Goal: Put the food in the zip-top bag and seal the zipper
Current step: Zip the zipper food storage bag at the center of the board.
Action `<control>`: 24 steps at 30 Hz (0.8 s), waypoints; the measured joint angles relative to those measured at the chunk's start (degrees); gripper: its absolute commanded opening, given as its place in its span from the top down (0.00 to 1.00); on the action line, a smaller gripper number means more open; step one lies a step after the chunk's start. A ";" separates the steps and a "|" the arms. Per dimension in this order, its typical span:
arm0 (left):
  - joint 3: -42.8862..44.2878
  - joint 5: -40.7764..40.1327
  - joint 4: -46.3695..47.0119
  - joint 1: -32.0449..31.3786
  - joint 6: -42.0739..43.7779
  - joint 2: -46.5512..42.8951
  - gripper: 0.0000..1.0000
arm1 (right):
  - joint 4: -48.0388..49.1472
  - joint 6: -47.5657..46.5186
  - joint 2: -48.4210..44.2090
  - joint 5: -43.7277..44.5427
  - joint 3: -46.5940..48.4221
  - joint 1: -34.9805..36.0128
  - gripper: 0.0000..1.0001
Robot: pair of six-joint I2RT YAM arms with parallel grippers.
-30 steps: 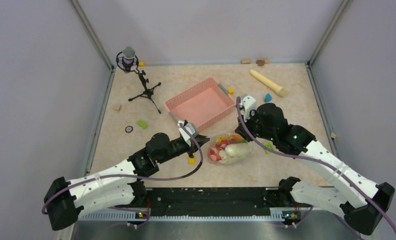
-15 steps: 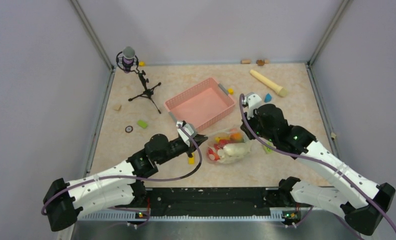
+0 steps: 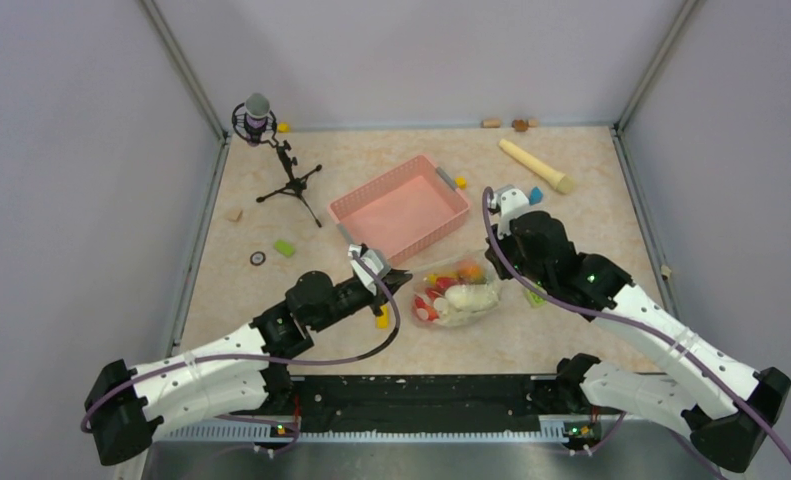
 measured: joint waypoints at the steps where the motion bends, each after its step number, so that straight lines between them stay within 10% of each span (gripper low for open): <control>1: -0.02 -0.35 0.00 -0.04 0.02 -0.02 1.00 | 0.04 0.28 0.00 0.22 -0.22 0.00 1.00; 24: -1.46 -8.59 0.48 -0.66 0.70 -2.45 1.00 | 0.28 -7.54 2.25 -1.62 1.14 0.63 1.00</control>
